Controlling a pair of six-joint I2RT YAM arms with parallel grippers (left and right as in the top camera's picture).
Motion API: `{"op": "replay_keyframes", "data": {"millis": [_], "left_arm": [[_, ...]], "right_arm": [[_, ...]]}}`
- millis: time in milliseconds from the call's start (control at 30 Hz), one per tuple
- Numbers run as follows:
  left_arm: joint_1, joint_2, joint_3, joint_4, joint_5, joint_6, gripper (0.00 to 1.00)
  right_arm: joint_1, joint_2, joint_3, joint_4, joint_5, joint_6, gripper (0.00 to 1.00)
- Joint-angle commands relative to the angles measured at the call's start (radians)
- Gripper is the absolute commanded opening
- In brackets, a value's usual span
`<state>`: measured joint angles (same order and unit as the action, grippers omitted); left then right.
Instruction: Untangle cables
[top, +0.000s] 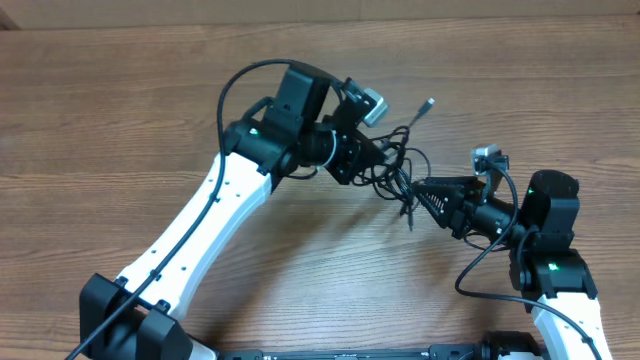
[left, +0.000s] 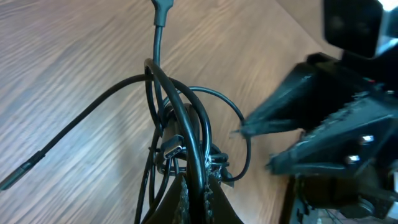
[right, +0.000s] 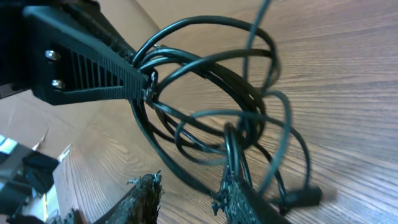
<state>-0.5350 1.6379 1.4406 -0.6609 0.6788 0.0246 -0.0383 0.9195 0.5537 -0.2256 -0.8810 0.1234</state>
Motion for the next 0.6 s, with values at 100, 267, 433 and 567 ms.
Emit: {"op": "replay_keyframes", "data": {"millis": [100, 267, 433, 567], "left_arm": [[-0.048, -0.023, 0.017, 0.016, 0.052, -0.01, 0.04], [-0.048, -0.023, 0.017, 0.011, 0.052, -0.01, 0.04], [-0.047, -0.023, 0.017, 0.011, 0.064, -0.01, 0.04], [-0.047, -0.023, 0.017, 0.025, 0.139, -0.01, 0.04]], "right_arm": [[0.008, 0.045, 0.017, -0.004, 0.036, -0.054, 0.37], [0.007, 0.074, 0.017, -0.016, 0.097, -0.054, 0.37], [0.008, 0.078, 0.017, -0.021, 0.142, -0.054, 0.37], [0.008, 0.081, 0.016, -0.031, 0.166, -0.055, 0.37]]}}
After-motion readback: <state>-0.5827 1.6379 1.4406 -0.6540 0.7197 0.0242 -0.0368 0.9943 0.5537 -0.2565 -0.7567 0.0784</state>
